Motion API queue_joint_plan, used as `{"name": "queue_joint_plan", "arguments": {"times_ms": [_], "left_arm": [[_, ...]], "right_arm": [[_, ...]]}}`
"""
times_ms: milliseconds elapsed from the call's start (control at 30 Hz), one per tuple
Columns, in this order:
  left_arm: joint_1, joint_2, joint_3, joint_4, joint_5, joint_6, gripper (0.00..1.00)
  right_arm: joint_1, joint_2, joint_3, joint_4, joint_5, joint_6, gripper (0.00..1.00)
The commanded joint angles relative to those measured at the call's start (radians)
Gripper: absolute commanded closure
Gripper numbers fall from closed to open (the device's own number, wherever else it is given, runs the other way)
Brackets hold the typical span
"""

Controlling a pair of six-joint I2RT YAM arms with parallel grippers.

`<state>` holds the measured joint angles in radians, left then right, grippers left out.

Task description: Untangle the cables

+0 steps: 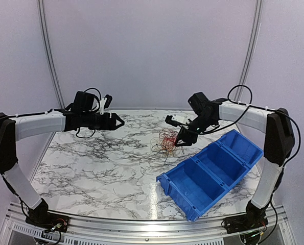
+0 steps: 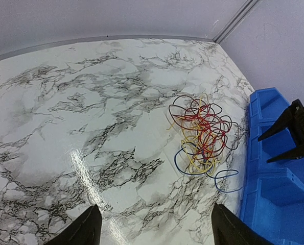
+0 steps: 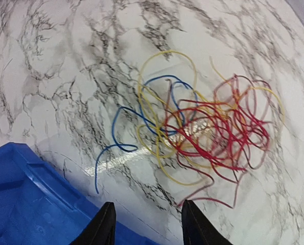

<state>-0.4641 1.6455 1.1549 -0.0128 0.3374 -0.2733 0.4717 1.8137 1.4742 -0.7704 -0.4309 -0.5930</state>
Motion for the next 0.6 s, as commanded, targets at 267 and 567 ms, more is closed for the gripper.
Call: {"name": "queue_joint_plan", "arguments": {"times_ms": [267,567], "left_arm": [[-0.005,0.022,0.037,-0.008,0.040,-0.012,0.23],[-0.006,0.086,0.050,0.001,0.060,0.019,0.23]], "right_arm": [[0.133,0.190,0.073,0.112,0.076,-0.028,0.53],[0.133,0.210,0.135,0.134,0.041,0.021,1.00]]}}
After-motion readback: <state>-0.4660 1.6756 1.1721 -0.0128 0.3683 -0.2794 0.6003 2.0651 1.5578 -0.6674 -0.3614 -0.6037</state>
